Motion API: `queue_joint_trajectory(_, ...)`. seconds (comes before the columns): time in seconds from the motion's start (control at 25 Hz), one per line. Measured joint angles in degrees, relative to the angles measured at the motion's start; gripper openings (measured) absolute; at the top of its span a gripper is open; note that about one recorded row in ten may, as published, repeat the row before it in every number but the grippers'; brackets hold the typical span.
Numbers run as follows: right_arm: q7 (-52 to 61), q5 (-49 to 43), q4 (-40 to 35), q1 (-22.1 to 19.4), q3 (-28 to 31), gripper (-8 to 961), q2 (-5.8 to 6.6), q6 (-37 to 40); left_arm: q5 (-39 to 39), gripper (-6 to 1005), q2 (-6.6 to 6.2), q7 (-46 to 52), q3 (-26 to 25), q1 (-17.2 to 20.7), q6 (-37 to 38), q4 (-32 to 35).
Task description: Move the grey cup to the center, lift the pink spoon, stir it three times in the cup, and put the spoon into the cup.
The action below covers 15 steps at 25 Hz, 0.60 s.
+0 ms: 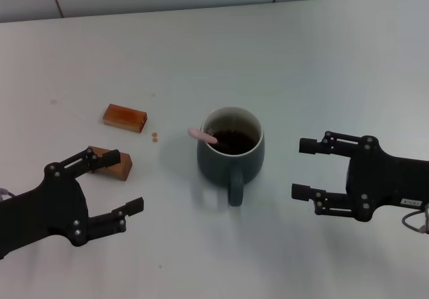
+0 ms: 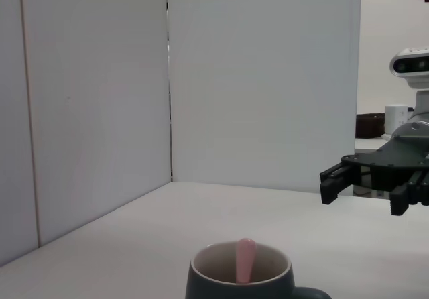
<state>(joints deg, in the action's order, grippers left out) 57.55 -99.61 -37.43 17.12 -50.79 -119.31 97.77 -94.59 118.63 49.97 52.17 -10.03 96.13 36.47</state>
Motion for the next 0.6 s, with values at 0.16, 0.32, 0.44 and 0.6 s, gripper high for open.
queue_joint_trajectory(0.16,-0.7,0.1,0.9,0.2,0.0,740,-0.04,-0.5,0.0,832,0.02,0.0,0.0,0.0,0.3,0.0)
queue_joint_trajectory(0.32,-0.7,0.1,1.3,0.3,0.0,740,-0.04,-0.4,0.0,832,0.02,0.0,0.5,0.2,0.3,-0.1)
queue_joint_trajectory(0.44,-0.7,0.1,1.3,0.3,-0.2,740,-0.04,-0.5,0.1,832,0.04,0.0,0.8,0.3,0.3,-0.1)
queue_joint_trajectory(0.6,-0.7,0.1,1.3,0.3,-0.5,740,-0.04,-0.7,0.2,832,0.12,0.0,1.1,0.5,0.4,-0.2)
